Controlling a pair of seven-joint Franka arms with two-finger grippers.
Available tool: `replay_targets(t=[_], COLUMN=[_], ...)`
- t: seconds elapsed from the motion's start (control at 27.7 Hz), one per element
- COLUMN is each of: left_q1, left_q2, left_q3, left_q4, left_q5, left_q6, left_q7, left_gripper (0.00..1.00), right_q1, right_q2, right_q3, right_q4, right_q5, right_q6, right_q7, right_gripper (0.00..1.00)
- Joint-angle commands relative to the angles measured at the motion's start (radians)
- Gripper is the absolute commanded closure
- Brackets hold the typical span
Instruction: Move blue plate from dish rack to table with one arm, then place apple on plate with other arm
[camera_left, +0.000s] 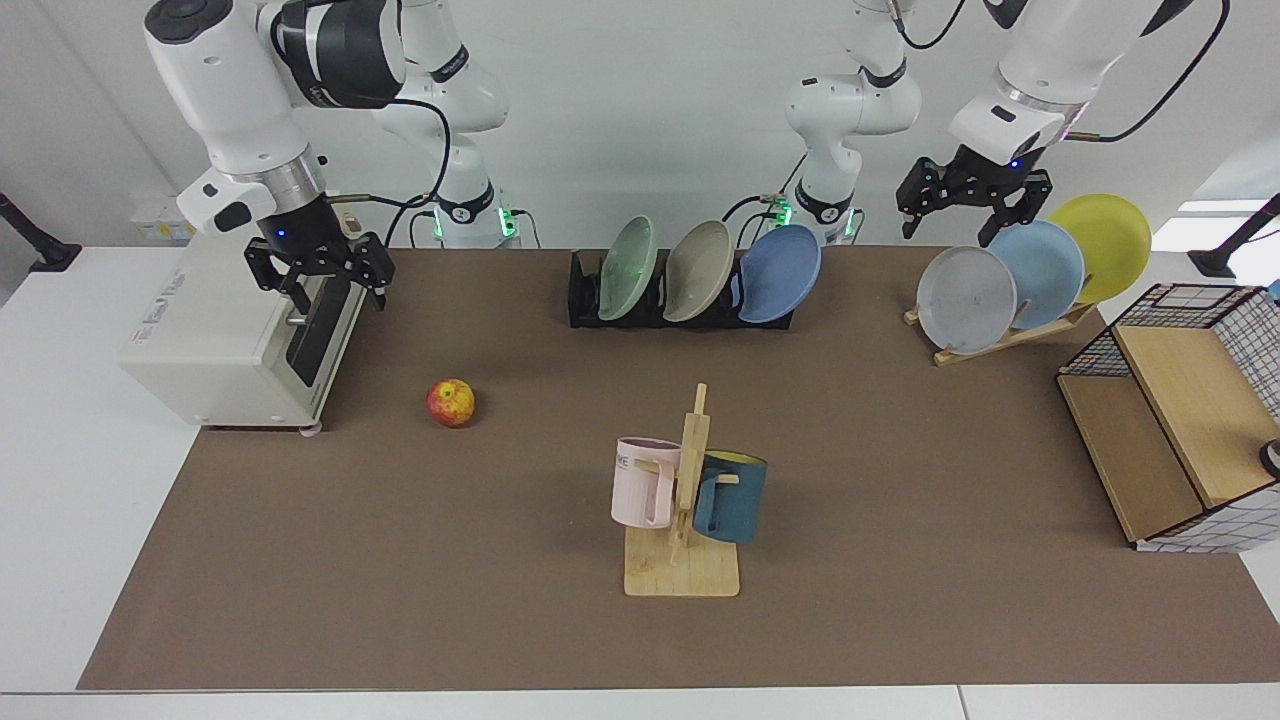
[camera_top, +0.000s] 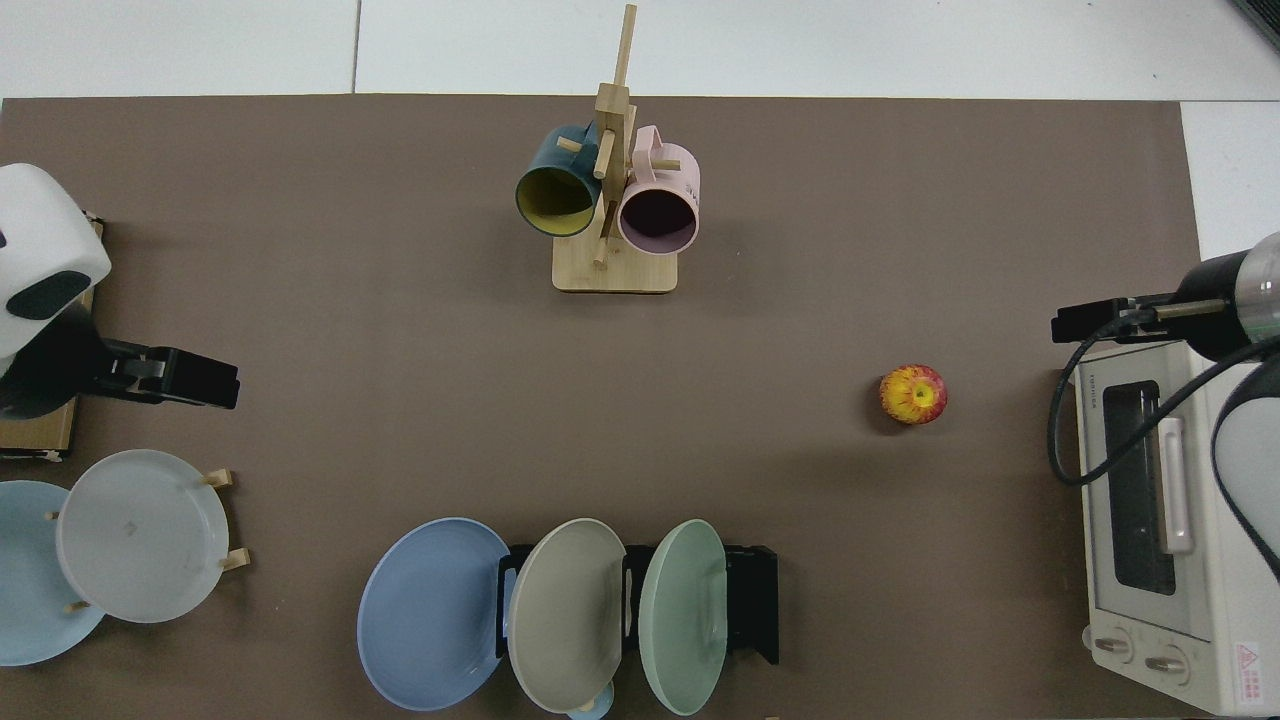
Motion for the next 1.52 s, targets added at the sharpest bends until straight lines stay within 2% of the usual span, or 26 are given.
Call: replay_targets(t=[0.0,0.22,0.69,1.16,1.27,1.48], left_q1=[0.008,0.008,0.007,0.008,0.007,-0.001], left_q2=[-0.027,-0.038,-0.038,-0.065,-0.084,-0.156], left_q3=[-0.002,-0.003,-0.009,-0.005,-0.005,-0.006], left_q4=[-0.031,-0.047,-0.037,-0.08,-0.109,-0.255], left_q5=[0.006,0.021,0.021,0.018,0.014,0.008], left_q6=[-0.005,-0.006,-0.005,0.004,0.006,0.057], left_q7=[-0.009,-0.008,-0.011,-0.02,-0.02,-0.02], left_gripper=[0.0,0.0,0.0,0.0,0.0,0.0], right_q1=[-0.004,0.009,0.009,0.026,0.025,0.026], right_q2=[-0.009,-0.011,-0.011,-0.014,-0.014,-0.014], right_q3=[0.003,0.003,0.003,0.004,0.004,0.004], right_q4=[-0.01,-0.007,-0.009,-0.01,-0.009,-0.009], right_q5=[0.014,0.014,0.014,0.015,0.015,0.015], right_q6=[0.0,-0.012,-0.012,-0.009,-0.006,-0.007], right_q7=[0.035,0.149,0.142,0.142,0.142,0.141], right_gripper=[0.0,0.0,0.0,0.0,0.0,0.0])
